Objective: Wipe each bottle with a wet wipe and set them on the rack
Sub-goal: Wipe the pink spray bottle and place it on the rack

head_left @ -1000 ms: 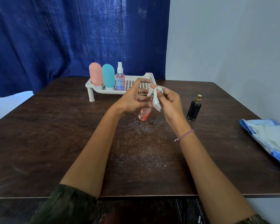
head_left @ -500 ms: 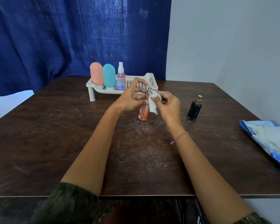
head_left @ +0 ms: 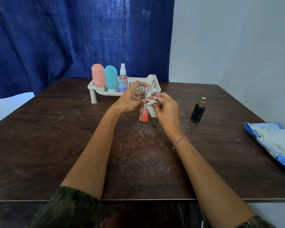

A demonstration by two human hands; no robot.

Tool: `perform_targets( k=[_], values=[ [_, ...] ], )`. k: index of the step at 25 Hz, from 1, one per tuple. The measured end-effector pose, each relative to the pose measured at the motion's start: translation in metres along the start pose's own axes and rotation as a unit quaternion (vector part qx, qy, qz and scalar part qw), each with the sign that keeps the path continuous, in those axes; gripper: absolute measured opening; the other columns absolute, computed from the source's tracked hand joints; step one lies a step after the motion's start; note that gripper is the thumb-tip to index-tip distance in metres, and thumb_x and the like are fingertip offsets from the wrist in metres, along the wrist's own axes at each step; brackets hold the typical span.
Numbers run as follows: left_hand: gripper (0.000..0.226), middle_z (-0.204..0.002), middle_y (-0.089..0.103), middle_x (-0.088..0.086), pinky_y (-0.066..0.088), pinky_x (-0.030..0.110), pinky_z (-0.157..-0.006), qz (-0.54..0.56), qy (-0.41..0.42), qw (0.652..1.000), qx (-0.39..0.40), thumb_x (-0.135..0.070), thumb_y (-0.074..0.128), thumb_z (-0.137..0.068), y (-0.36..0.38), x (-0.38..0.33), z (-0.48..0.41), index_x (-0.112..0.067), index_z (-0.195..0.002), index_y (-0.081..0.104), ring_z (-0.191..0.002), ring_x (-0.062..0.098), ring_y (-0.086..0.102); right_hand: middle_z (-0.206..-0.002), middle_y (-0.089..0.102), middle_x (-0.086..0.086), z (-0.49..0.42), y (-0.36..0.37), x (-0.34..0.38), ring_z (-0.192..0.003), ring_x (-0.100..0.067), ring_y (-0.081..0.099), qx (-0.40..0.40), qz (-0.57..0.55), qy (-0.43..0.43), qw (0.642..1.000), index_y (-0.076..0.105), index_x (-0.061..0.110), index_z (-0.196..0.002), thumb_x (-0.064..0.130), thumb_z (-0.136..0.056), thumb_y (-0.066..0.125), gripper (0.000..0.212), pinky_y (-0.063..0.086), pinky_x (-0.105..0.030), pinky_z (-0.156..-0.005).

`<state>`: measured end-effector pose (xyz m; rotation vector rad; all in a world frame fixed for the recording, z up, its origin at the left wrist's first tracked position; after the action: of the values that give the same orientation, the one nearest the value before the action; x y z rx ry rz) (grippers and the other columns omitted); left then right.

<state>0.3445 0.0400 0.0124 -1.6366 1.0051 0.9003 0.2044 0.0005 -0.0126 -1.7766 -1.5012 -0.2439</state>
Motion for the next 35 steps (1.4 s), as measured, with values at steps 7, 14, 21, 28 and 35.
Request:
perform_targets(
  k=[7,14,21,28,35],
  values=[
    [0.043,-0.118,0.050,-0.008,0.049,0.009,-0.067,0.020,-0.007,0.999,0.027,0.002,0.054,-0.091,0.000,0.003,-0.001,-0.030,-0.117,0.042,-0.092,-0.008,0.059,-0.116,0.062,-0.001,-0.001,-0.001,-0.001,-0.107,-0.007,0.054,-0.009,0.001,0.005,1.000,0.066,0.007,-0.112,0.007,-0.085,0.064,0.027,0.045,-0.008,-0.084],
    [0.018,-0.117,0.059,-0.001,0.051,0.027,-0.088,-0.018,0.016,0.999,-0.047,-0.018,0.047,-0.099,-0.004,0.006,-0.002,-0.027,-0.112,0.054,-0.106,0.010,0.058,-0.115,0.059,-0.003,0.002,0.002,0.004,-0.113,-0.011,0.051,0.021,0.015,-0.028,0.999,0.066,0.003,-0.110,0.005,-0.085,0.064,0.026,0.038,0.000,-0.084],
    [0.015,-0.099,0.068,0.002,0.049,0.020,-0.083,-0.074,0.040,0.986,-0.144,-0.018,0.069,-0.085,-0.010,0.005,-0.004,-0.015,-0.099,0.066,-0.088,0.008,0.062,-0.119,0.058,-0.003,-0.001,0.000,0.001,-0.112,-0.013,0.053,0.010,0.007,0.009,1.000,0.063,0.006,-0.116,0.006,-0.086,0.062,0.030,0.050,-0.023,-0.091],
    [0.018,-0.084,0.064,-0.004,0.053,0.028,-0.070,-0.057,0.040,0.978,-0.197,-0.020,0.074,-0.081,-0.010,0.004,-0.001,-0.015,-0.091,0.060,-0.073,0.012,0.060,-0.122,0.049,-0.005,0.008,0.007,0.012,-0.121,-0.014,0.043,0.046,-0.034,-0.011,0.998,0.056,0.003,-0.123,0.026,-0.095,0.050,0.037,0.046,-0.015,-0.088],
    [0.019,-0.085,0.067,-0.003,0.049,0.016,-0.059,-0.049,0.033,0.970,-0.234,-0.024,0.075,-0.079,-0.001,0.008,-0.005,-0.022,-0.086,0.057,-0.074,0.006,0.064,-0.119,0.053,-0.009,0.010,0.009,0.012,-0.121,-0.021,0.049,0.012,0.053,-0.053,0.997,0.060,0.001,-0.109,0.009,-0.084,0.065,0.027,0.050,-0.026,-0.089]
  ],
)
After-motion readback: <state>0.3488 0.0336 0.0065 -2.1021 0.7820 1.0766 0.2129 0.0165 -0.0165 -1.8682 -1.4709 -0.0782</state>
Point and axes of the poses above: each hand's wrist, its own z-axis away from the middle knuckle, its own y-axis out of the palm, x = y × z, the point moved 2 cm from there along -z, towards the middle knuckle
